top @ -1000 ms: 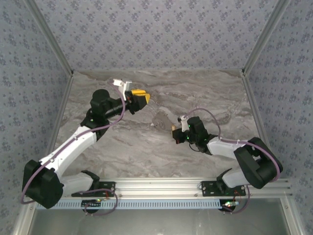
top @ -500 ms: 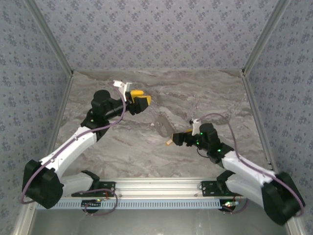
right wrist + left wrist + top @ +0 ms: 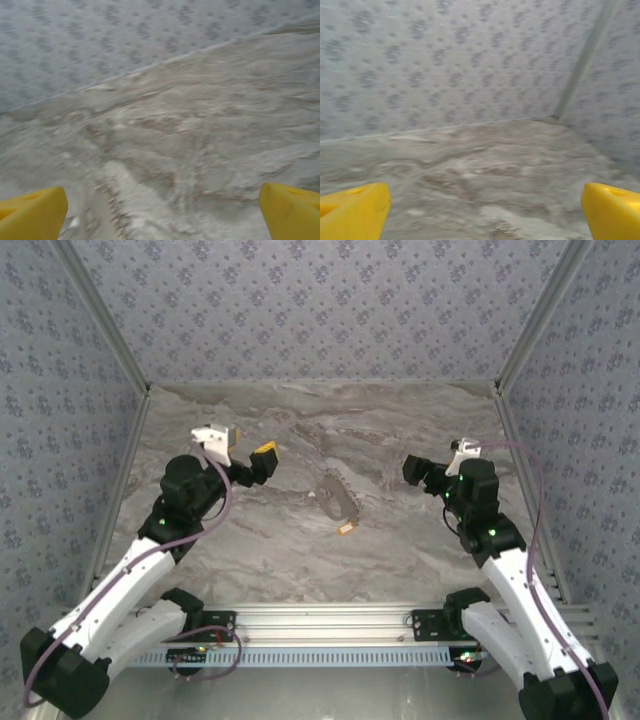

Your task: Put the keys on the keyring

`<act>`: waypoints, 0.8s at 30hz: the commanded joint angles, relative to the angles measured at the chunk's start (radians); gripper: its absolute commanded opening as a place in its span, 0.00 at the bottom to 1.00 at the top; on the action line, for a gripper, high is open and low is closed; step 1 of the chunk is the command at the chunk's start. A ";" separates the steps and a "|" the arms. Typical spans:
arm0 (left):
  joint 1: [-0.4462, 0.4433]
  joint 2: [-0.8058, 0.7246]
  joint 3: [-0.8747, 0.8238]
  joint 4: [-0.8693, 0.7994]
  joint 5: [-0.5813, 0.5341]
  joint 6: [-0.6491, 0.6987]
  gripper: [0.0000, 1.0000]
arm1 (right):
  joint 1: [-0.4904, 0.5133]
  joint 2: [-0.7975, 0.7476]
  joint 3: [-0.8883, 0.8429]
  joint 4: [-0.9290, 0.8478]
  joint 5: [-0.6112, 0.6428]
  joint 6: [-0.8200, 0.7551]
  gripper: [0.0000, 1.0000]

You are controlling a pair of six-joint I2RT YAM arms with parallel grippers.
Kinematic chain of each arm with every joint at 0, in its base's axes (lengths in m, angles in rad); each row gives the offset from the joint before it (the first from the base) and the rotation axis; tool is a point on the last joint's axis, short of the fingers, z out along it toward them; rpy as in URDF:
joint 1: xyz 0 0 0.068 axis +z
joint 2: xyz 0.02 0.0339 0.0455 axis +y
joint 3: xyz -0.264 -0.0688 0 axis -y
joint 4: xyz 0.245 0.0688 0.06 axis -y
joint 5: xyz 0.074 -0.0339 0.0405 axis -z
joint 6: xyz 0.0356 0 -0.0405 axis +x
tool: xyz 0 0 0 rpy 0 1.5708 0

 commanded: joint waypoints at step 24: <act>0.437 0.461 -0.376 0.599 -0.121 0.207 0.98 | -0.168 0.593 -0.424 1.142 0.165 -0.392 1.00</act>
